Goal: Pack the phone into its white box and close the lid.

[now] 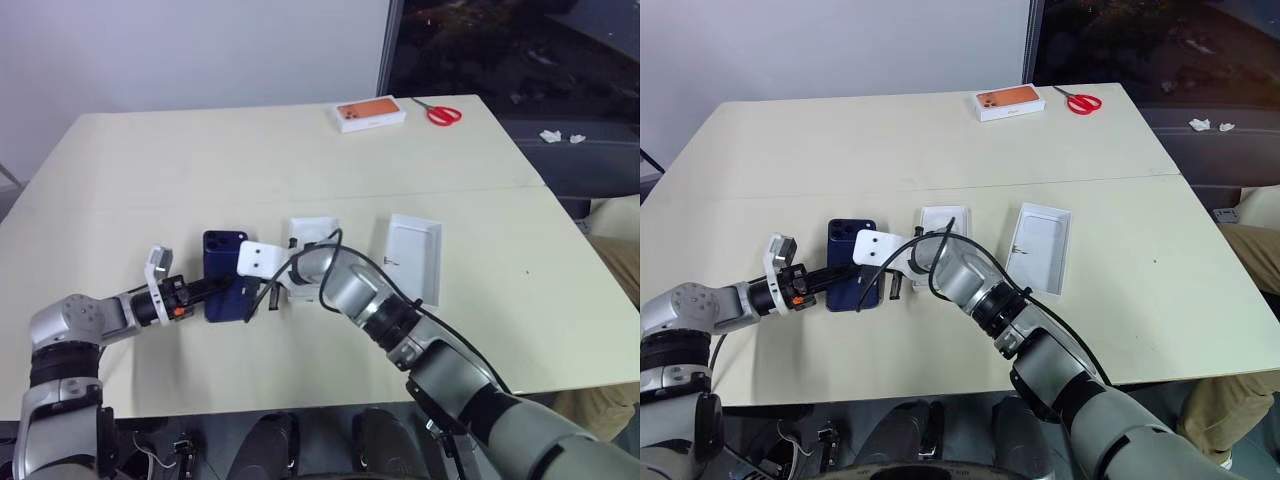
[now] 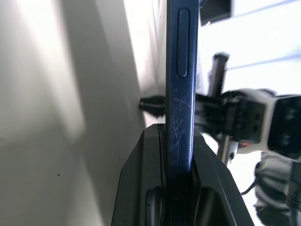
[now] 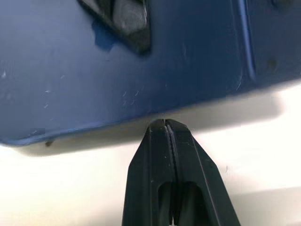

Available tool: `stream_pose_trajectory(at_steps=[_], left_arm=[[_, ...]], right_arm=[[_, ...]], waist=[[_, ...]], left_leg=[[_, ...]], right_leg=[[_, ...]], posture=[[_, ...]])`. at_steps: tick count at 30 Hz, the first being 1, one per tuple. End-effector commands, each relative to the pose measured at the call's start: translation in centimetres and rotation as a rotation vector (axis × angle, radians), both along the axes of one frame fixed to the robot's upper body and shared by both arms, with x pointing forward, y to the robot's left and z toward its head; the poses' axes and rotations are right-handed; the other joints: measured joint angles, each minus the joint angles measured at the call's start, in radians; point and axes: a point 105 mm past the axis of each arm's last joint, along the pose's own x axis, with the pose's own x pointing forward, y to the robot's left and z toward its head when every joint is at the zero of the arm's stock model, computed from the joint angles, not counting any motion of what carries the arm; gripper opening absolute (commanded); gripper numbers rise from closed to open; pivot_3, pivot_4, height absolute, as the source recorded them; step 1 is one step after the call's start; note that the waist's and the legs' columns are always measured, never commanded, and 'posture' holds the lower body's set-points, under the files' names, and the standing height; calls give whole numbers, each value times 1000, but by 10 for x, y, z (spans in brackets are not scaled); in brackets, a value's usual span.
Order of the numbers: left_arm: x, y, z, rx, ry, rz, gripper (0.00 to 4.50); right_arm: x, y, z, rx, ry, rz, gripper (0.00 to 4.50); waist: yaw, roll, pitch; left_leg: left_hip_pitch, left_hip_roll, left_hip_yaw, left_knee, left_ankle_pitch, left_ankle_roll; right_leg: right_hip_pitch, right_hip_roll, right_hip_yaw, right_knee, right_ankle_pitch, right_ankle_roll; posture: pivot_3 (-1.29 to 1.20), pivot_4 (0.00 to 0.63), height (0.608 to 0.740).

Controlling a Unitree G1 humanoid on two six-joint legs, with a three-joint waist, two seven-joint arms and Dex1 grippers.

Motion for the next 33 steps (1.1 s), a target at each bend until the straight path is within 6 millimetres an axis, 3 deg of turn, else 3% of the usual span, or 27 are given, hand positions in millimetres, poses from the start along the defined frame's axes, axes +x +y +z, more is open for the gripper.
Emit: stream_pose_trajectory(at_steps=[1,2,4,6,10,16,25,29,33], left_arm=[[-5,9,-6,-74,69,52,17],[-6,12,-3,-108,71,62,17],[-7,15,1,-145,66,75,0],[-7,14,2,-166,72,77,0],[-7,11,8,-197,71,63,0],[-7,12,21,-191,32,63,0],[-7,12,21,-159,31,79,0],[-7,8,21,-155,30,71,0],[-7,6,24,-151,24,65,0]], right_arm=[[-5,1,55,223,18,28,0],[-5,-4,64,276,66,17,0],[-7,-15,78,352,108,20,536],[-6,-28,77,350,120,-1,1277],[-14,-56,55,218,104,17,3224],[-35,-85,20,50,129,90,3224],[-33,-94,4,2,148,61,3224],[-30,-94,3,-6,145,51,1490],[-31,-96,1,-18,154,52,1490]], waist=[[-1,0,0],[-2,0,0],[-3,0,0],[-2,0,0],[1,-1,1],[0,-2,1],[3,-7,4],[6,-7,4],[7,-7,4]], left_leg=[[-1,0,0,0,0,0],[-1,0,0,0,0,0],[-1,1,0,-2,0,-1],[-1,1,0,-3,0,-1],[-1,1,0,-3,0,-1],[-9,1,0,-1,1,-1],[-14,2,0,3,1,-2],[-14,2,0,3,1,-2],[-14,2,0,3,1,-2]], right_leg=[[-1,0,0,0,0,0],[-1,0,0,0,0,0],[-2,1,0,0,0,0],[-2,1,0,-1,0,0],[-2,0,0,-3,0,0],[-5,0,0,-2,0,0],[-9,0,-1,0,0,0],[-8,0,-1,0,0,0],[-8,0,-1,0,0,0]], posture=[[0,150,740],[0,150,740],[0,150,740],[0,150,740],[0,150,740],[0,150,740],[0,150,740],[0,150,740],[0,150,740]])
